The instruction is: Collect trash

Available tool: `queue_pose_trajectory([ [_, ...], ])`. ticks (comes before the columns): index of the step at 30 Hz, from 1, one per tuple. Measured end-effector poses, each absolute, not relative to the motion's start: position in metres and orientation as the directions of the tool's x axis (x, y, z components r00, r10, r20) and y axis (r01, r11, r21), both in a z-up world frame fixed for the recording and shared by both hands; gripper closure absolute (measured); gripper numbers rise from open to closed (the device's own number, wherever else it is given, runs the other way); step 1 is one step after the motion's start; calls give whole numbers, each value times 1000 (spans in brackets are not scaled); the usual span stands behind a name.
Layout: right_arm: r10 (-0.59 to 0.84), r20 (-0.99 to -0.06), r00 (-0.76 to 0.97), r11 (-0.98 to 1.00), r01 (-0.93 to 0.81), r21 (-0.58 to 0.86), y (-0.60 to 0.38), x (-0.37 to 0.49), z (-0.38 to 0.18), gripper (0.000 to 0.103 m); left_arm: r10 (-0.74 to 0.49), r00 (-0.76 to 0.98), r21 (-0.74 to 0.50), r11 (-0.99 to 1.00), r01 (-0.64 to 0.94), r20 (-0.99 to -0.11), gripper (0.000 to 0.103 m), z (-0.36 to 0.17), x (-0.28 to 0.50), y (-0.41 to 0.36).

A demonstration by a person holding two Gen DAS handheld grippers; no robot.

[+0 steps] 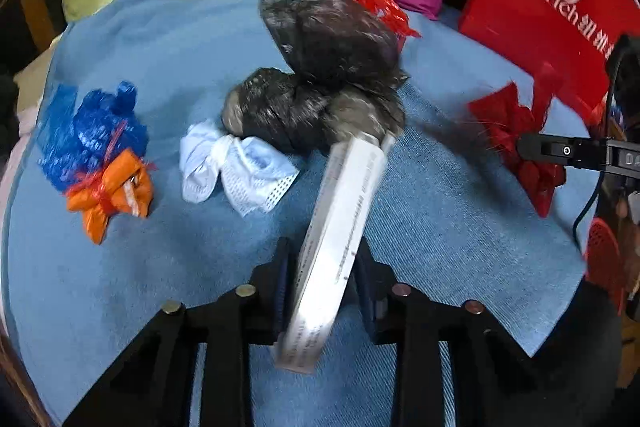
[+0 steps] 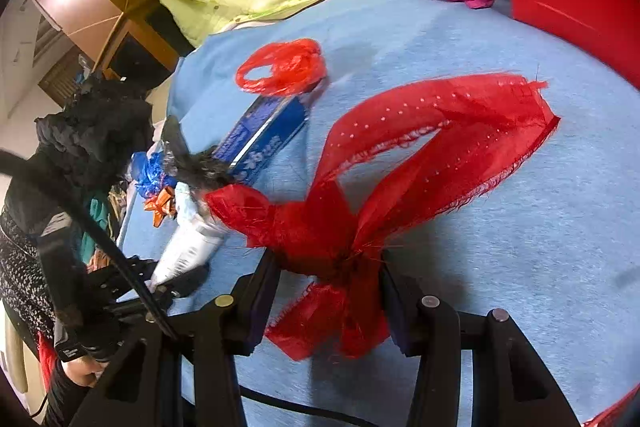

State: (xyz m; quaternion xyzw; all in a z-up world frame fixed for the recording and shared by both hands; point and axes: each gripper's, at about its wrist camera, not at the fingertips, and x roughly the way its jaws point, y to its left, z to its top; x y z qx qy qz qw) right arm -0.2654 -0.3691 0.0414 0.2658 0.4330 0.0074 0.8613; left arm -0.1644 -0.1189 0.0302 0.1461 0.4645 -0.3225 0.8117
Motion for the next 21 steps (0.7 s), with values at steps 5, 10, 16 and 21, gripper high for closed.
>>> queue_pose_trajectory([
  [5,202,-734,649,838,274,472,-392,-288,47,52,-402,415,-85,794,602,-816,74,49,-178,-88],
  [10,159,-724,671,825,312,470,-408,-314,57,52,-414,484,-112,836,537,-771,74,73,-193,-62],
  [16,103,-693,713,802,353,483,-426,-356,78,52,-466,570,-177,855,488,-677,74,125,-202,-41],
  [21,51,-661,749,779,384,496,-445,-401,95,52,-513,593,-188,831,523,-620,74,156,-215,-59],
])
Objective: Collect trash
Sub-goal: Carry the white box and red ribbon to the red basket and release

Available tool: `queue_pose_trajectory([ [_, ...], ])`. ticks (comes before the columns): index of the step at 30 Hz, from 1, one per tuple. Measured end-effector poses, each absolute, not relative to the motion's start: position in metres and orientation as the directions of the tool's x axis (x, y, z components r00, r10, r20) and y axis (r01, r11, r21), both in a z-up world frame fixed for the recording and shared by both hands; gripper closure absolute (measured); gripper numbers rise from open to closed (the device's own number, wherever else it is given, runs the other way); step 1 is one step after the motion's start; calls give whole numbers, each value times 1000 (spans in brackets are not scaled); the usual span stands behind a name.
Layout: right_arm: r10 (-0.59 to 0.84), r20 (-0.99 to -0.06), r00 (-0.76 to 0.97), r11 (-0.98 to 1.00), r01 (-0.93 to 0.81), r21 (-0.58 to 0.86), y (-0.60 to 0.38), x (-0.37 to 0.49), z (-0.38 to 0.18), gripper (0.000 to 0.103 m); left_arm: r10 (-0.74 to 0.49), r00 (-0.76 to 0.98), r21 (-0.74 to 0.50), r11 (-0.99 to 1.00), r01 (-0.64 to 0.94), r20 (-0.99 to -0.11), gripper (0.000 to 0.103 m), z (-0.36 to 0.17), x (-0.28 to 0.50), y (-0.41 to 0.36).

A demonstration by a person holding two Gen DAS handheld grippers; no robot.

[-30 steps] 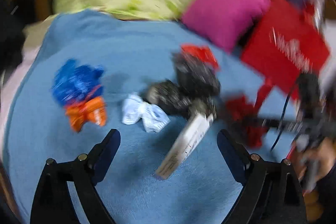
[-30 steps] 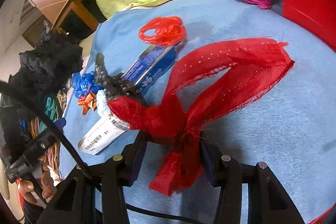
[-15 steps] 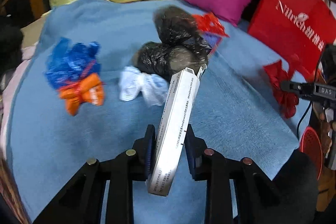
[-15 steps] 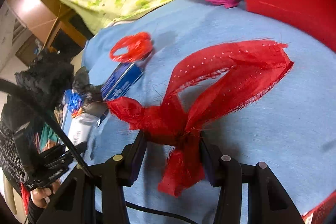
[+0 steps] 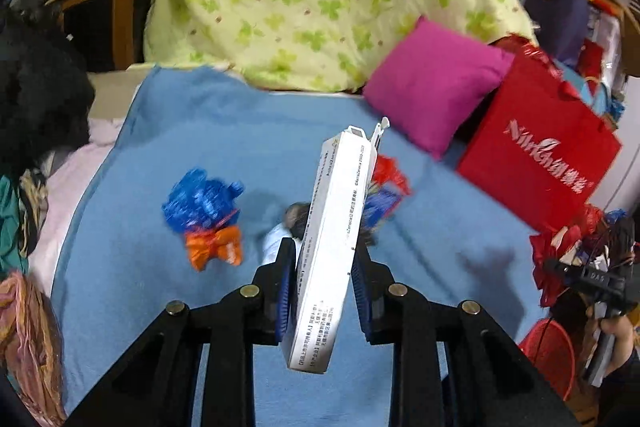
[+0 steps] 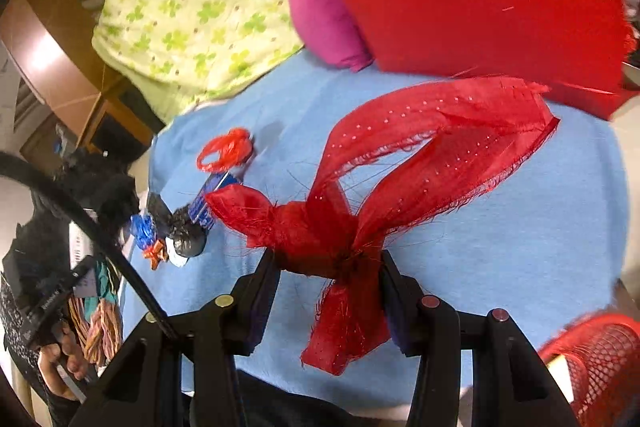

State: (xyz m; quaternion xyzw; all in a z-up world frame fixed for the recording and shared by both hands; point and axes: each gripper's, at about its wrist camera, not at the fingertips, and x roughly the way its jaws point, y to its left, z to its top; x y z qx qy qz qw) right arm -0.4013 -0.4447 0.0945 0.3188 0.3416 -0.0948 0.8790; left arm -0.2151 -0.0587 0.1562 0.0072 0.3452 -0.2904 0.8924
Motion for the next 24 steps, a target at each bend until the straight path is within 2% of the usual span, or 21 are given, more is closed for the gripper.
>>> queue_pose_trajectory([
  [10,-148,-614,775,686,528,501,-496,-547,124,52,-642,490,-208,707,676,-590,74,174,-267,-140],
  [16,-270,-636,723,631,632,450,-510,-627,136,52,-706,376,-222,598,770,-600,74,169,-310,-204],
  [24,-252,-713,655,532,709,463,-525,-669,82,52,-728,245,-221,480,849,-640,74,151,-365,-271],
])
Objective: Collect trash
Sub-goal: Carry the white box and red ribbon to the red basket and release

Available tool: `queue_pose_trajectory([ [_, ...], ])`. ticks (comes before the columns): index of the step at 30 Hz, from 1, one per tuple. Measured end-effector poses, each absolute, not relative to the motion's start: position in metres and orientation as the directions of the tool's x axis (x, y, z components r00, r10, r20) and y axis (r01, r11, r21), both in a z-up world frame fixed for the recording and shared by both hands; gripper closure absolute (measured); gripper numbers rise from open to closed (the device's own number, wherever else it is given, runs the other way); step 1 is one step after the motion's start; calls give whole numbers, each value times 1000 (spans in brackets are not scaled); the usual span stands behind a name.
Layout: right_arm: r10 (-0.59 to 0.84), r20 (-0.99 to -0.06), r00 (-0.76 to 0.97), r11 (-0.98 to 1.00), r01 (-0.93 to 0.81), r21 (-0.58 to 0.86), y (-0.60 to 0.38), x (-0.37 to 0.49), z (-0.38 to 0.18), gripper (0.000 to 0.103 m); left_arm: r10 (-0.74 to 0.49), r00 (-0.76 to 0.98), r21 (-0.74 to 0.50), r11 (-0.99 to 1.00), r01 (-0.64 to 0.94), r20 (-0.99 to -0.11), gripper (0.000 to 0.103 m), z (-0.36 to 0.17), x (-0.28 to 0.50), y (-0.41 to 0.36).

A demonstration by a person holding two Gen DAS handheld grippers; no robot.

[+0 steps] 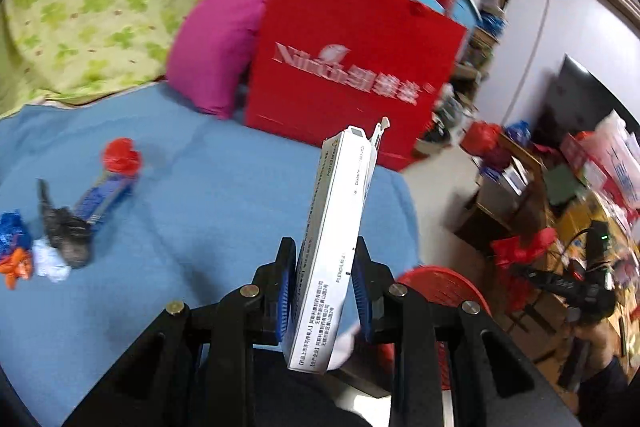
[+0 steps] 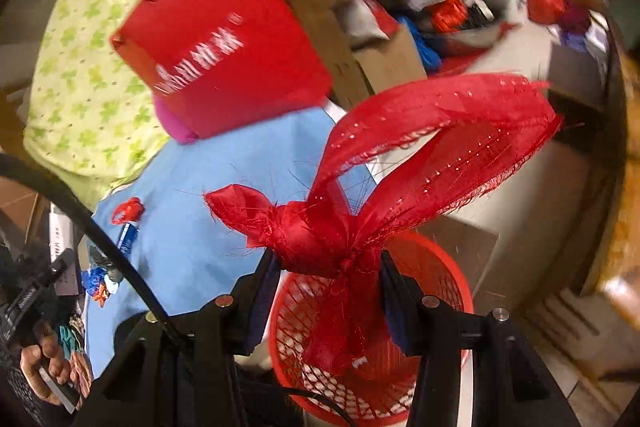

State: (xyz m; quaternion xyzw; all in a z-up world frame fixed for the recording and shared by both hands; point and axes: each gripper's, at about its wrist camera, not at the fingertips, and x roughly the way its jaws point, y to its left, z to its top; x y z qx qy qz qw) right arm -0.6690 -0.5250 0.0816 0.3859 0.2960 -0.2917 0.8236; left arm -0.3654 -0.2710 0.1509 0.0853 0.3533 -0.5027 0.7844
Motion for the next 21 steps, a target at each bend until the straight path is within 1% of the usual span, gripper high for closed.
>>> queue_pose_trajectory([
  [5,-207,-751,627,491,730,474,-523,-672,47,49,-720,183,-218,426,878,-669,74,140,-394,-304],
  [6,-194,-762,618,482,737,475,-522,-672,39,46,-718,172,-217,415,883,-675,74,137,-400,-308],
  [8,-180,-782,596,462,754,468,-521,-674,27,34,-709,145,-216,393,894,-690,74,131,-412,-322],
  [11,-167,-798,580,440,768,466,-520,-678,18,31,-690,104,-213,357,909,-716,74,118,-432,-342],
  [15,-210,-789,577,431,780,455,-522,-690,29,31,-662,51,-220,320,921,-748,74,102,-454,-363],
  [21,-323,-738,593,412,790,455,-524,-713,63,30,-600,-16,-227,278,933,-800,74,74,-482,-391],
])
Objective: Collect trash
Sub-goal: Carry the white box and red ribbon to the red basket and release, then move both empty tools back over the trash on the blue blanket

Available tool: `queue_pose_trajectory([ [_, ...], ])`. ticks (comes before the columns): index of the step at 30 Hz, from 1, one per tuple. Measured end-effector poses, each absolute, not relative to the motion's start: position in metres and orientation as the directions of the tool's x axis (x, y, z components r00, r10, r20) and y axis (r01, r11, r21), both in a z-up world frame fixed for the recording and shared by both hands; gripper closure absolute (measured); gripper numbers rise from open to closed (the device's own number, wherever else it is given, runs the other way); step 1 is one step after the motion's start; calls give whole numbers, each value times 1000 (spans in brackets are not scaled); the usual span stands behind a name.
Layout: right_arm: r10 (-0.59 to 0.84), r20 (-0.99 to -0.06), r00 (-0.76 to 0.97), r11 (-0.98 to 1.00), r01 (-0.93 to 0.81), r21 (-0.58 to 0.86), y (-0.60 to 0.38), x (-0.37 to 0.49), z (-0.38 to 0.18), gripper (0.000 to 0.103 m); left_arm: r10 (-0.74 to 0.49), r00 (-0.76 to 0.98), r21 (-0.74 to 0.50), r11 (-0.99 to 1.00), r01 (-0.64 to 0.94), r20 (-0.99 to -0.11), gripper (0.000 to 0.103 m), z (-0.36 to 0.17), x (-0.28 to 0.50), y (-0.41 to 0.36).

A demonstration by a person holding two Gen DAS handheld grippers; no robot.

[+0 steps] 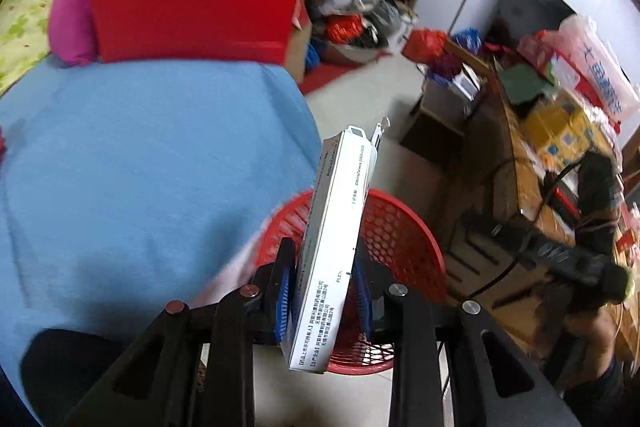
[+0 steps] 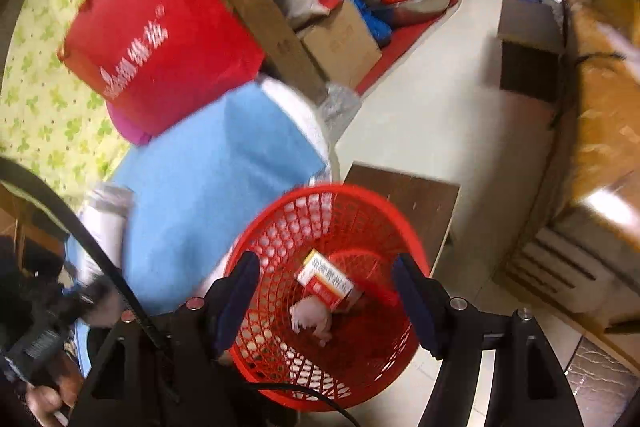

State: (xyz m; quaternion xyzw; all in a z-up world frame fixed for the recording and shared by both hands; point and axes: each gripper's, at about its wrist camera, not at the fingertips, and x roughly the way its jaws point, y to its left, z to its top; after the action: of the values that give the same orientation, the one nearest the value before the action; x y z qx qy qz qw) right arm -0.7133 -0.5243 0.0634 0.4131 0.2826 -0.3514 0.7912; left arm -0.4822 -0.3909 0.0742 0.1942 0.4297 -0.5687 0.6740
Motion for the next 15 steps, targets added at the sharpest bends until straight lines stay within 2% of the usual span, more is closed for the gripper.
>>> queue_pose_trajectory([
  [6,-387,-681,621,419,777,470,-523,-725,94,28,-533,-58,-201,214,956,-844,72,50,-514,-418],
  [8,-397,-667,630,423,771,477,-523,-727,101,28,-501,-67,-182,184,966,-863,59,43,-523,-424],
  [9,-401,-662,633,425,769,478,-523,-726,102,28,-494,-54,-165,184,969,-868,41,43,-525,-424],
  [10,-404,-658,636,427,767,480,-523,-726,103,28,-508,-25,-140,190,972,-861,30,46,-525,-421],
  [15,-402,-648,647,434,758,487,-522,-719,108,28,-532,131,-10,255,967,-837,27,65,-510,-406],
])
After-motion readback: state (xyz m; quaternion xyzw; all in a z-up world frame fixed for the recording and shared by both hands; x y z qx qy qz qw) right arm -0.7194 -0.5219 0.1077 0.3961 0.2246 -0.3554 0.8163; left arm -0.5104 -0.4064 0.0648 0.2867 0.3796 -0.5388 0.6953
